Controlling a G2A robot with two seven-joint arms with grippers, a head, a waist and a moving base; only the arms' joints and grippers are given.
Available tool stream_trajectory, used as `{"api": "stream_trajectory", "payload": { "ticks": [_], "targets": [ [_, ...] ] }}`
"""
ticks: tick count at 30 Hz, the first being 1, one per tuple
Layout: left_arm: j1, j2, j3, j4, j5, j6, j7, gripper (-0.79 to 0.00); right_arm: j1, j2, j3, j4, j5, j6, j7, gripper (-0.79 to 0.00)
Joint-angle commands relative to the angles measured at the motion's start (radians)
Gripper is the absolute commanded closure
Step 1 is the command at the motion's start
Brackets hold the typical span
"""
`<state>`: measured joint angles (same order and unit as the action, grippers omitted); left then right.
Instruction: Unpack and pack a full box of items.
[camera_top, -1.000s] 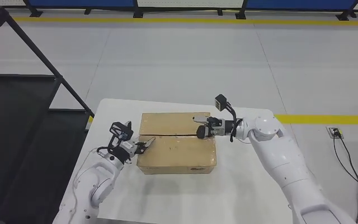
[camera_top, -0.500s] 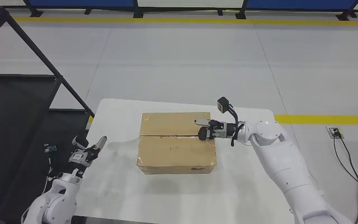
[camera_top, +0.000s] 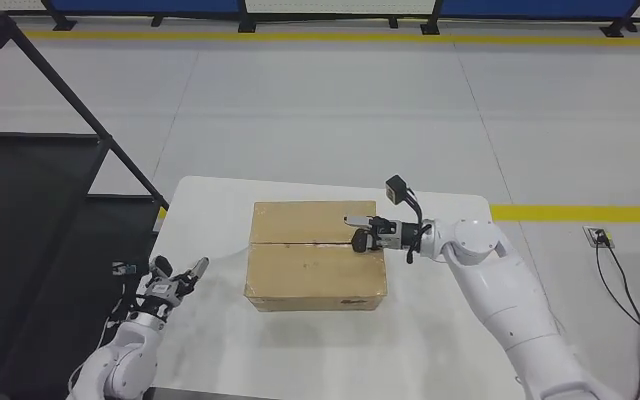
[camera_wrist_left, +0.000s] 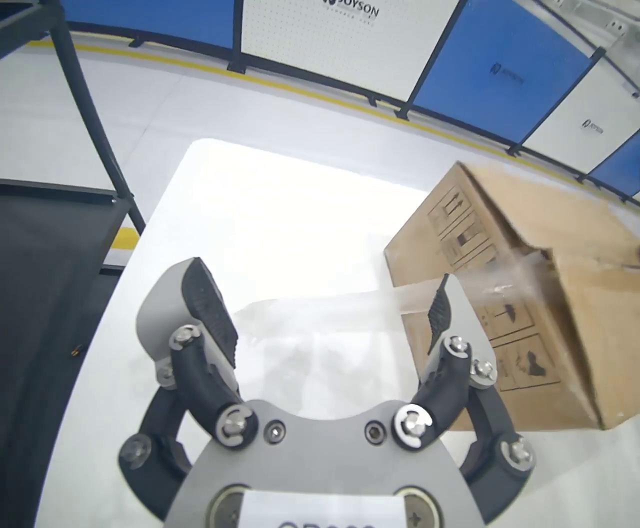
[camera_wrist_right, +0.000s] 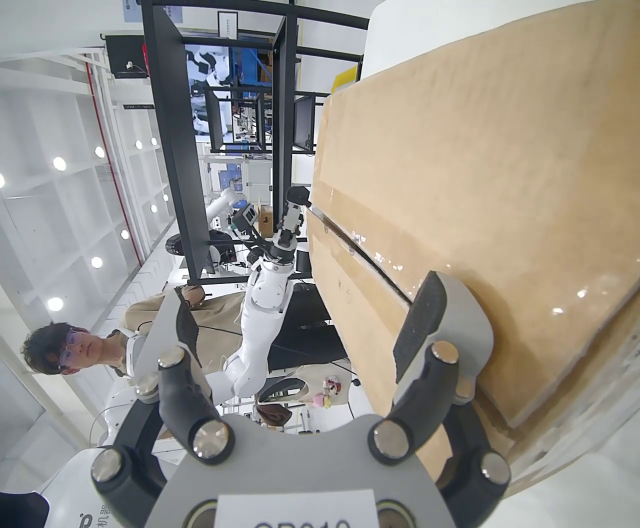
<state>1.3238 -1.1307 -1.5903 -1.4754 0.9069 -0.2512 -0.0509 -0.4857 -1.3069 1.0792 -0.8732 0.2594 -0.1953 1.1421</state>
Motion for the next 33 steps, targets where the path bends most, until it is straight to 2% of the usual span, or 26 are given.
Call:
{"api": "stream_trajectory", "payload": {
  "ticks": [1, 6, 8, 14, 19, 22, 25, 33],
  "targets": [
    [-0.020, 0.001, 0.024, 0.046, 0.071, -0.027, 0.012, -0.785, -0.005, 0.002, 0.002, -0.007, 0.000, 0.004, 0.003, -0.785],
    [-0.057, -0.002, 0.088, 0.138, 0.170, -0.084, 0.070, -0.785, -0.009, 0.006, 0.004, -0.015, 0.002, 0.006, 0.008, -0.785],
    [-0.065, -0.003, 0.097, 0.154, 0.202, -0.075, 0.088, -0.785, -0.010, 0.006, 0.004, -0.016, 0.003, 0.006, 0.012, -0.785],
    [-0.125, -0.018, 0.162, 0.233, 0.284, 0.053, 0.134, -0.785, -0.008, 0.008, 0.002, -0.014, 0.007, 0.003, 0.018, -0.785],
    [-0.208, -0.040, 0.231, 0.348, 0.377, 0.218, 0.212, -0.785, 0.000, 0.007, -0.004, -0.003, 0.011, 0.000, 0.027, -0.785],
    [-0.249, -0.055, 0.249, 0.407, 0.329, 0.268, 0.244, -0.785, 0.005, 0.007, -0.008, 0.003, 0.013, -0.001, 0.030, -0.785],
    [-0.272, -0.066, 0.244, 0.434, 0.254, 0.266, 0.279, -0.785, 0.009, 0.007, -0.013, 0.008, 0.011, -0.003, 0.032, -0.785],
    [-0.263, -0.073, 0.191, 0.400, 0.134, 0.257, 0.355, -0.785, 0.024, 0.004, -0.024, 0.025, 0.017, -0.004, 0.035, -0.785]
  ]
}}
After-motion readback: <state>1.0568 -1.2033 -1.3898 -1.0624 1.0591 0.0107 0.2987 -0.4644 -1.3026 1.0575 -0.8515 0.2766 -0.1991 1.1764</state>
